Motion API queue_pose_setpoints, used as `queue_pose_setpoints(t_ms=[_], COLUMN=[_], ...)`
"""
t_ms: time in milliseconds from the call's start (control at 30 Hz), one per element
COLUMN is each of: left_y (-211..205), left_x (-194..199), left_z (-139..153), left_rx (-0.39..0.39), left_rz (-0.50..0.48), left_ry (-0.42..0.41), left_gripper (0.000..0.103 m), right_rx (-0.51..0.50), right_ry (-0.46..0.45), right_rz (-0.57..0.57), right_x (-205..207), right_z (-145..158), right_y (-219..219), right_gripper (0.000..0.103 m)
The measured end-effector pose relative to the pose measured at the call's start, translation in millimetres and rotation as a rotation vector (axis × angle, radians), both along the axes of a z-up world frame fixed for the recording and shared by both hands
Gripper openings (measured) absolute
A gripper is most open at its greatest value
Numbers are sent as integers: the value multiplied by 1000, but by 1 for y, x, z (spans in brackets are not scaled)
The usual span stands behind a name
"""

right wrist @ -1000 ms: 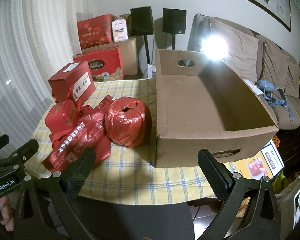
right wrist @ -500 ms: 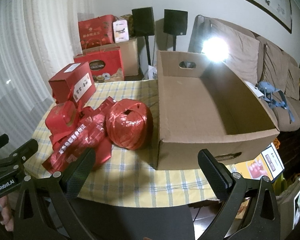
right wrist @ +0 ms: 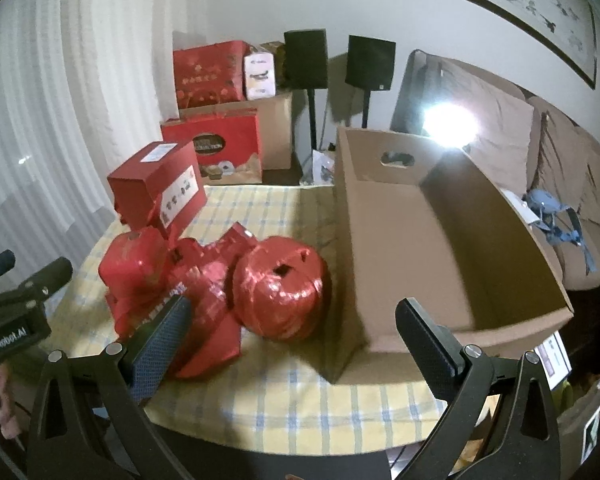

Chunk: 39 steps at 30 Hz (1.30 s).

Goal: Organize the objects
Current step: 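Move the right gripper toward the red square tin on the table, then grasp the red square tin with gold characters using the right gripper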

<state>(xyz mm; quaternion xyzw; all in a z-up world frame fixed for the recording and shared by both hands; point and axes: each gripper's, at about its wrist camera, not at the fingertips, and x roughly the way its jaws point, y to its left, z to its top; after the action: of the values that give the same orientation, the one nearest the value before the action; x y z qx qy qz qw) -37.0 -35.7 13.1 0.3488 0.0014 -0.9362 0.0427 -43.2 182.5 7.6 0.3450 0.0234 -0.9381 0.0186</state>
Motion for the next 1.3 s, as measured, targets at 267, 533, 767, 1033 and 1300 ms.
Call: queue_pose_setpoints(t_ms=[267, 533, 767, 1033, 1300], left_y=[-19, -44, -57, -76, -92], left_x=[-21, -42, -57, -68, -73], left_z=[5, 0, -14, -27, -40], left_rx=[-34, 23, 36, 45, 13], left_rz=[39, 55, 86, 135, 188], left_ry=[31, 17, -4, -17, -47], left_gripper=[103, 103, 102, 102, 103], right_rx=[25, 19, 3, 17, -4], right_ry=[36, 39, 25, 13, -23], right_rz=[23, 85, 172, 245, 300], right_x=[-20, -41, -58, -72, -87], right_z=[9, 9, 0, -13, -35], right_y=[-15, -36, -61, -94, -125], right_gripper=[103, 103, 103, 103, 103])
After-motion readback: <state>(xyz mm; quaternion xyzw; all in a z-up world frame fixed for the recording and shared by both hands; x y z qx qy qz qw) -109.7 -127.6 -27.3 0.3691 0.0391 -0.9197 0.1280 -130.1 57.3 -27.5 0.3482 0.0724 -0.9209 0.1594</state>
